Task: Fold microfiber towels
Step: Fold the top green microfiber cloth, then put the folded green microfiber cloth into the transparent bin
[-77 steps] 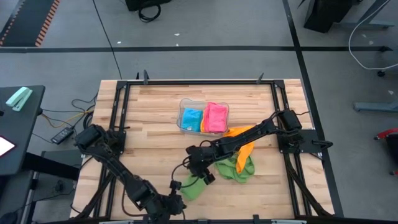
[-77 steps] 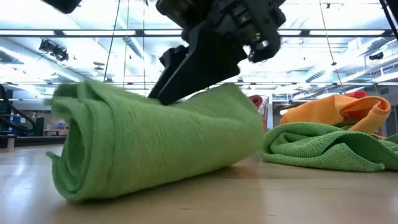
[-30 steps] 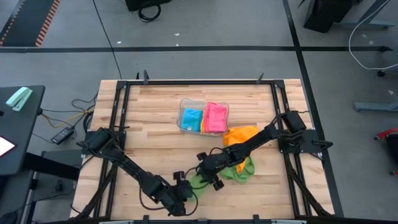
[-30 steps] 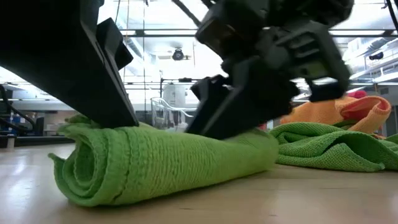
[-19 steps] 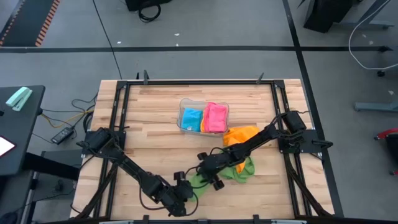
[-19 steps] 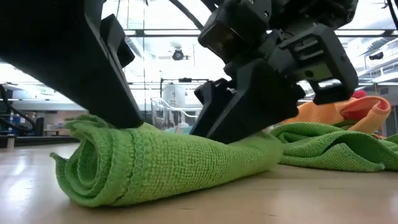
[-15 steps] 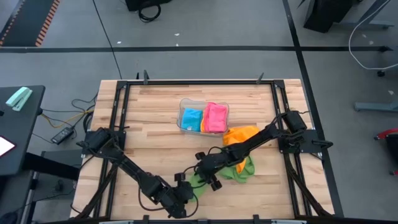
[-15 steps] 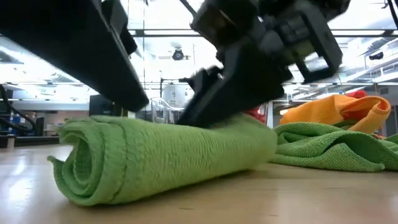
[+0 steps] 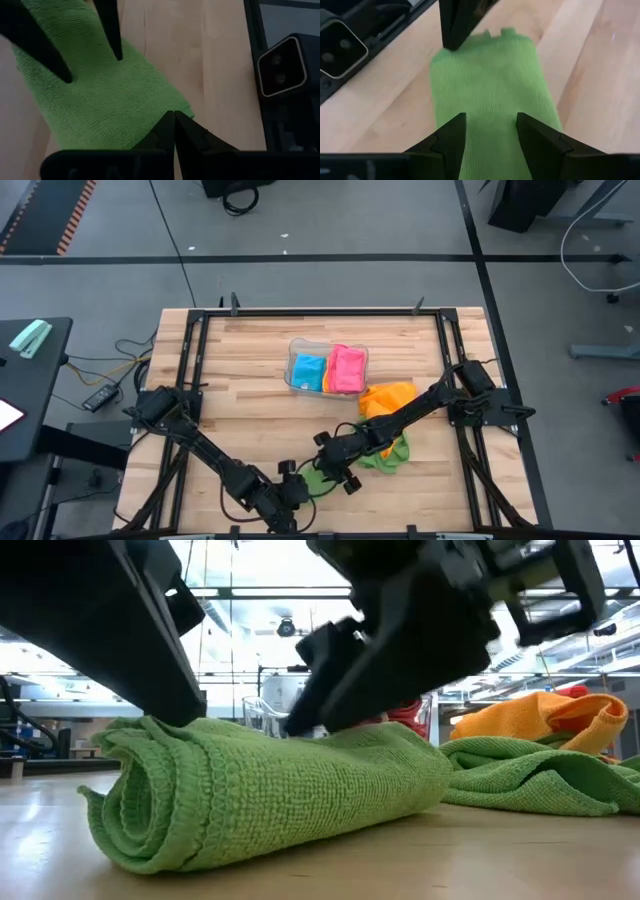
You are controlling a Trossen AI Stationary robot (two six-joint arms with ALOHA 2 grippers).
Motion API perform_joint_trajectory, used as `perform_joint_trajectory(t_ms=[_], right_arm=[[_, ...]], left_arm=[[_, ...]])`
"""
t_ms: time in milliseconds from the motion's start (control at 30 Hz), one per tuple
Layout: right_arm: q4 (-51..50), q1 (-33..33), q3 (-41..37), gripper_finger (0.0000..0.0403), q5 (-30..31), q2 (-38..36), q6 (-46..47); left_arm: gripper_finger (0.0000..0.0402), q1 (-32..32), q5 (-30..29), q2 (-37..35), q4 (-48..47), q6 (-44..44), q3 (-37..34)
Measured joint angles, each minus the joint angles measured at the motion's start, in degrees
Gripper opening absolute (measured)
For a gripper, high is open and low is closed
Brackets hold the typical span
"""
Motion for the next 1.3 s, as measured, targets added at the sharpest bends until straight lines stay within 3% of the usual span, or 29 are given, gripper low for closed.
perform_joint_trajectory(t_ms=[267,500,633,800,1000,1300], right_arm=[[14.14,-1.48,-11.2,0.0183,0.08,0.0,5.33],[14.66,-0.54,-9.41,0.0183,0.07,-0.35,7.31],[11.71,0.16,-6.07,0.0183,1.05,-0.48,6.74],[5.29,0.36,-1.37,0.0183,2.05,-0.48,5.78],[-8.7,0.87,4.14,0.0183,3.55,-0.81,4.9],[-13.79,4.77,2.44,0.0183,13.23,-7.0,2.65]], left_arm=[[0.0019,-0.03,-0.02,0.0,-0.62,-0.02,0.0],[0.001,-0.11,7.23,0.05,-0.66,-0.24,0.69],[0.0017,-0.09,11.91,0.09,-0.88,0.44,4.08],[0.0013,-0.54,12.24,0.08,-6.86,4.86,8.71],[0.0013,-0.59,4.18,0.07,-15.2,7.4,10.43],[0.0097,-0.41,2.89,0.22,-18.38,16.42,10.14]])
